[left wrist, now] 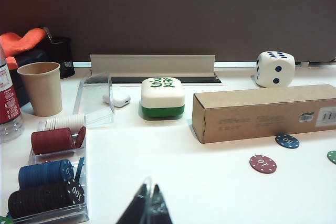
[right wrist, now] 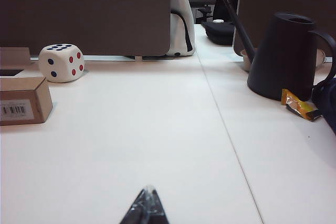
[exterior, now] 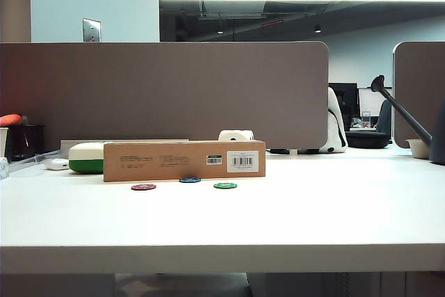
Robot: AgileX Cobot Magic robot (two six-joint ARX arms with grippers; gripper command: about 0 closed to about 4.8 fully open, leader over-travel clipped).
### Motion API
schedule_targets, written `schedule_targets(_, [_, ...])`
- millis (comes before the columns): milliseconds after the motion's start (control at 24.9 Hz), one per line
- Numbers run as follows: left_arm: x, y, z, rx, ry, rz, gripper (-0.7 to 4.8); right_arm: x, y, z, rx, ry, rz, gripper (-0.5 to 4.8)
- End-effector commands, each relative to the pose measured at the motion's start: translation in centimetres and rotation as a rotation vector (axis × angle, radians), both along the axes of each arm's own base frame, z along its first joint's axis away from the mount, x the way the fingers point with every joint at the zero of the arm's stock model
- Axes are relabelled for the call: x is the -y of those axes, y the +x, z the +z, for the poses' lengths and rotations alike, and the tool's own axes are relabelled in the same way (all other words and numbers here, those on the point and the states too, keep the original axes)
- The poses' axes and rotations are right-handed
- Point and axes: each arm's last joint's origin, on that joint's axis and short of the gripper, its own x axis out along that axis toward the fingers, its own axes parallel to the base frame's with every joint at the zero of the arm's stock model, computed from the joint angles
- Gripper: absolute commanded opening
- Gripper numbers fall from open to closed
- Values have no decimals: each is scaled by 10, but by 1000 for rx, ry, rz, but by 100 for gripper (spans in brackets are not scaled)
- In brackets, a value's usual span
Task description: Push the chip with the highest value in the row forward next to the rectangular box.
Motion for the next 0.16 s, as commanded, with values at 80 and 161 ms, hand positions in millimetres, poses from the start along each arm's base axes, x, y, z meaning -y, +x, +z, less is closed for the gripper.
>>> schedule_targets(80, [0, 0, 2, 13, -3, -5, -5, 0, 0, -1, 6, 1, 1, -9])
schedule_targets(161, [0, 0, 2, 13, -3, -5, -5, 0, 0, -1, 6, 1, 1, -9])
